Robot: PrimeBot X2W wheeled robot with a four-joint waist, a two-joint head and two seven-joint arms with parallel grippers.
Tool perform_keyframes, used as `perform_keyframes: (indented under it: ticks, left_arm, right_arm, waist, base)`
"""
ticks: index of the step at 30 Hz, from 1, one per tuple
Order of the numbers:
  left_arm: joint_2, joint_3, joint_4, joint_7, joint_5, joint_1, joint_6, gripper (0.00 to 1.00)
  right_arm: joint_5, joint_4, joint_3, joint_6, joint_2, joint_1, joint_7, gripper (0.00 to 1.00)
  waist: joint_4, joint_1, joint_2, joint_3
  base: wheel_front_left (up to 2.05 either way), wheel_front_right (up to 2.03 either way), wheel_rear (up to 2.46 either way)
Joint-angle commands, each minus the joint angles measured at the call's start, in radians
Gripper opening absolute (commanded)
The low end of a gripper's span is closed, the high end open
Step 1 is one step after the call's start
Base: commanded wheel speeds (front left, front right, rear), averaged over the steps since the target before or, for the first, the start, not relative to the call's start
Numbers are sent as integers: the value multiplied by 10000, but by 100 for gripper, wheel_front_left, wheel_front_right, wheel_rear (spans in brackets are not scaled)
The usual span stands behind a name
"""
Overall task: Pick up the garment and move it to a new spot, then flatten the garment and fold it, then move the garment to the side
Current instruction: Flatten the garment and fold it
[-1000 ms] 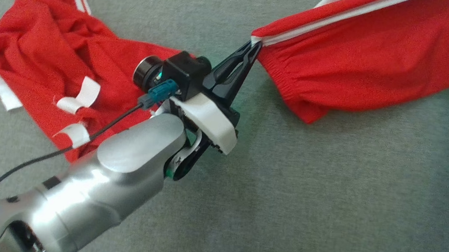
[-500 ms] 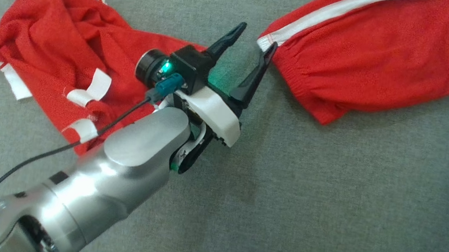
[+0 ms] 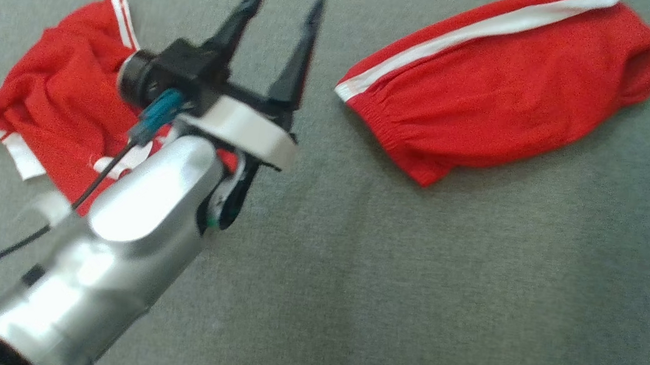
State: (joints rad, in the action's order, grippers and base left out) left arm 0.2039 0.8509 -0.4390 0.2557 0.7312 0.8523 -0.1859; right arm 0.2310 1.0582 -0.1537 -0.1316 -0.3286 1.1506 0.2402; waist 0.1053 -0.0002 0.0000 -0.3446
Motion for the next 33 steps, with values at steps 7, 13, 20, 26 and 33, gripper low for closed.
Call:
perform_keyframes:
  ticks: [7,13,20,26,33]
  left_arm:
    - [763,-1907,1255,59,-1303,-1467,-381,100]
    - [878,-2872,1649,60,-1848,-3483,-480,100]
    - [644,-3795,1874,60,-2446,-5669,-239,100]
    - [243,-4327,2091,60,-2935,-6211,140,100]
    - [-106,-4564,2155,60,-3435,-5830,541,100]
  right_arm:
    - [875,-2833,-178,9,590,-2609,209,100]
    - [972,-5007,98,9,1105,-5643,213,100]
    - [370,-6685,651,9,2262,-8940,166,100]
    - [7,-7455,815,9,2592,-9598,-180,100]
    - [-386,-8147,1137,9,2533,-8900,-919,100]
  waist:
    - [-764,2,0,1384]
    - [-1057,2,0,2110]
    - [-1272,2,0,2554]
    - [-1282,2,0,2408]
    - [-1046,2,0,1687]
  base:
    - [0,0,0]
    - [0,0,0]
    - [0,0,0]
    - [0,0,0]
    - [0,0,0]
